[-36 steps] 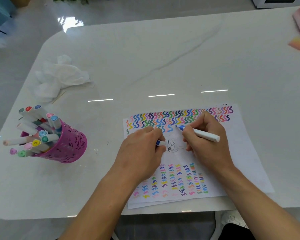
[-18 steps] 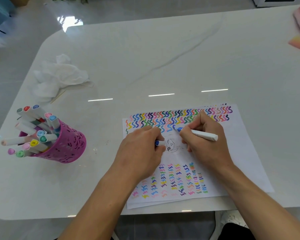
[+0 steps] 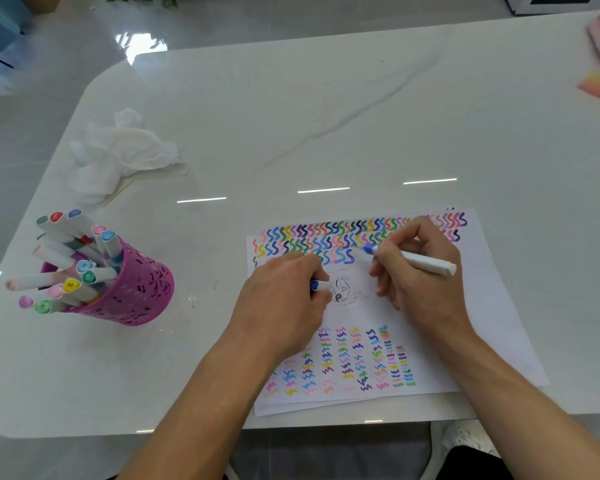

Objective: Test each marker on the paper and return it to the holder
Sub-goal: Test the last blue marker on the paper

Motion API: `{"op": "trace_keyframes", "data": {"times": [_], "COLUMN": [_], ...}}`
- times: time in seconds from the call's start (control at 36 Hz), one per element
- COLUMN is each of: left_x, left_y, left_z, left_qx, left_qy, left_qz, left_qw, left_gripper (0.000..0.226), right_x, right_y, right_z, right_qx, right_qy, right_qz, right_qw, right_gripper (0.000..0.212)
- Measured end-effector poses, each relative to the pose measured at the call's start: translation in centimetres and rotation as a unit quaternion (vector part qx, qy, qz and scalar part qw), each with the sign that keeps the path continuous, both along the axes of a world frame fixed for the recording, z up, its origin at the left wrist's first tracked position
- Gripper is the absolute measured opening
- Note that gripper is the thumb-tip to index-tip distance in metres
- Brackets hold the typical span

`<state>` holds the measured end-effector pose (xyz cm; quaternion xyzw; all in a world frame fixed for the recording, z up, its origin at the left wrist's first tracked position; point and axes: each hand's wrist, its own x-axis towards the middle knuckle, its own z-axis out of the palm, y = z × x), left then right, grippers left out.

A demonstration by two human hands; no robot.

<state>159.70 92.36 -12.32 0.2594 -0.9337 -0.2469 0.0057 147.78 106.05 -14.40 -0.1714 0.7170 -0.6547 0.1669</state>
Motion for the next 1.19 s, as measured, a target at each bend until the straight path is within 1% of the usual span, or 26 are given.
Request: {"op": "trace_keyframes", "data": {"times": [0.14, 0.31, 0.47, 0.64, 0.67, 0.72, 0.78, 0.83, 0.92, 0.97, 1.03, 1.08, 1.14, 1.19], "left_x": [0.0, 0.2, 0.6, 0.7, 0.6, 0.4, 0.2, 0.0, -0.1, -0.2, -0.3, -0.3, -0.2, -0.2], "left_y": [-0.2, -0.5, -1.1, -1.5, -1.5, -1.5, -1.5, -1.5, -1.4, -1.3, -1.3, -1.3, -1.3, -1.2], "left_z": [0.0, 0.1, 0.3, 0.5, 0.6, 1.1, 1.5, 1.8, 2.2, 2.3, 2.4, 2.4, 2.5, 2.5], "left_qx": [0.010, 0.043, 0.032, 0.022, 0.033, 0.091, 0.170, 0.254, 0.380, 0.441, 0.486, 0.518, 0.530, 0.524], "left_qy": [0.000, -0.002, -0.005, -0.011, -0.004, 0.034, 0.090, 0.134, 0.179, 0.193, 0.206, 0.215, 0.215, 0.213], "left_qz": [0.000, -0.004, -0.006, 0.003, 0.009, 0.039, 0.076, 0.110, 0.153, 0.169, 0.177, 0.176, 0.167, 0.157], "left_qw": [1.000, 0.999, 0.999, 1.000, 0.999, 0.995, 0.978, 0.952, 0.895, 0.860, 0.830, 0.809, 0.803, 0.810], "left_gripper": [0.006, 0.009, 0.009, 0.011, 0.011, 0.009, 0.010, 0.015, 0.022, 0.025, 0.025, 0.025, 0.024, 0.022], "right_x": [-0.1, -0.3, 0.0, -0.2, -0.3, -0.4, -0.4, -0.3, -0.1, 0.1, 0.2, 0.4, 0.5, 0.6], "right_y": [0.2, 0.1, 0.0, 0.3, 0.3, 0.2, 0.1, 0.1, 0.0, -0.1, -0.2, -0.2, -0.3, -0.4], "right_z": [1.1, 2.6, 3.2, 3.7, 3.8, 4.1, 4.3, 4.4, 4.5, 4.5, 4.5, 4.5, 4.5, 4.5], "right_qx": [-0.049, -0.046, -0.039, -0.053, -0.052, -0.061, -0.071, -0.074, -0.082, -0.083, -0.079, -0.080, -0.080, -0.078], "right_qy": [0.002, -0.003, 0.003, -0.021, -0.024, -0.041, -0.066, -0.078, -0.075, -0.066, -0.054, -0.050, -0.049, -0.049], "right_qz": [-0.019, -0.011, 0.020, 0.013, 0.015, 0.024, 0.026, 0.029, 0.050, 0.066, 0.077, 0.080, 0.082, 0.082], "right_qw": [0.999, 0.999, 0.999, 0.998, 0.998, 0.997, 0.995, 0.994, 0.992, 0.992, 0.992, 0.992, 0.992, 0.992], "right_gripper": [0.011, 0.011, 0.011, 0.010, 0.009, 0.011, 0.019, 0.021, 0.013, 0.010, 0.010, 0.008, 0.008, 0.011]}}
